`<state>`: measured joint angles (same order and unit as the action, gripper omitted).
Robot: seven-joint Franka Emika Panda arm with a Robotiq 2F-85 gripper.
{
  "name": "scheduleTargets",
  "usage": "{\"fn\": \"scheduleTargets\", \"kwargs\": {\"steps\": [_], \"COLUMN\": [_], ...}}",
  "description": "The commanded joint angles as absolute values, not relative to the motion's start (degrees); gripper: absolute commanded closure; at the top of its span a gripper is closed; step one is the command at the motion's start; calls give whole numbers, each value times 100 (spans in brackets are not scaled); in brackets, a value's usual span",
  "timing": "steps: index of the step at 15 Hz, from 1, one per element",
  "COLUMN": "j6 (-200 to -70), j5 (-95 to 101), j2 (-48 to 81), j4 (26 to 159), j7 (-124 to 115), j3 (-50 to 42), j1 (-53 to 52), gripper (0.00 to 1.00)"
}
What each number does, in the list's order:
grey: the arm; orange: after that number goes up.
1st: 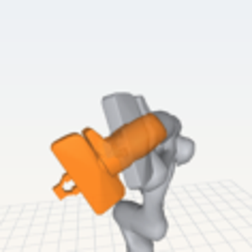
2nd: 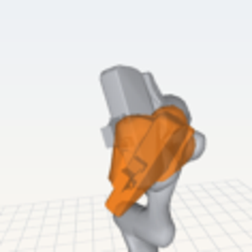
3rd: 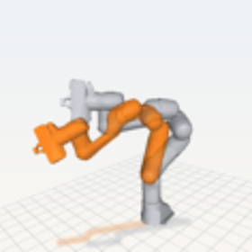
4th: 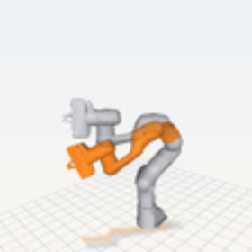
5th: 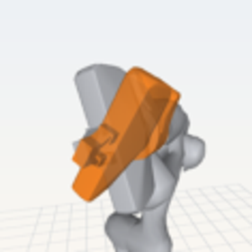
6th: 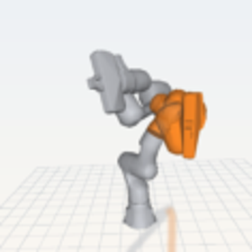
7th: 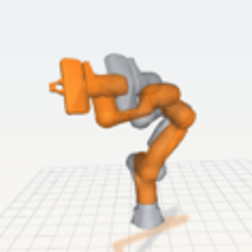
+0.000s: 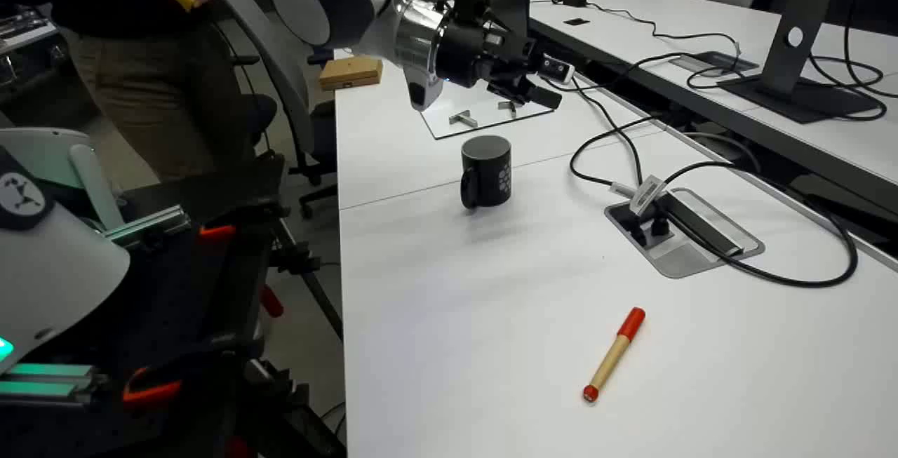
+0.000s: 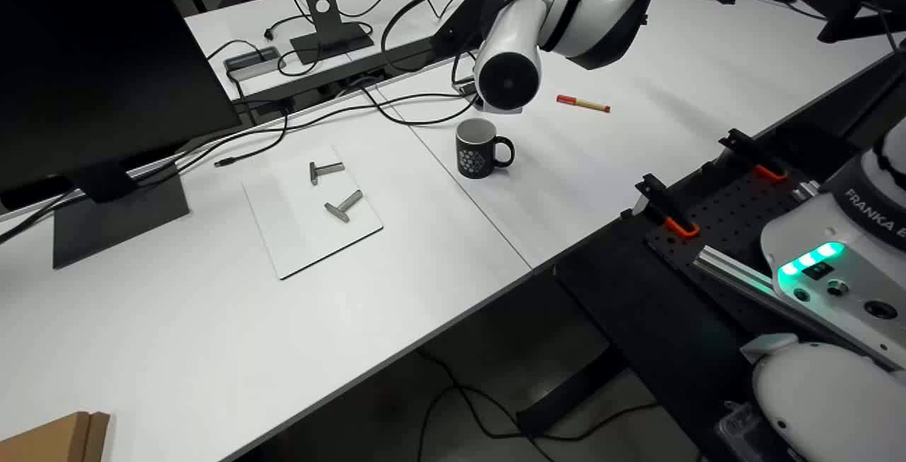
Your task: Put the pen inside the mug cup
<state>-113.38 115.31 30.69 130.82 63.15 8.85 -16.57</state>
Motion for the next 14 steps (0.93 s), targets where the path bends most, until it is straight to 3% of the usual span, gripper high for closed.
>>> {"fn": "scheduleTargets", "kwargs": {"steps": [1,14], "j6": [-11303,-11475], "j5": [11539,11819], "j2": [3077,3013], "j4": [13082,13181], "j7": [6331,6497], "j3": [964,876], "j1": [-1584,-1509], "gripper": [0,0]}}
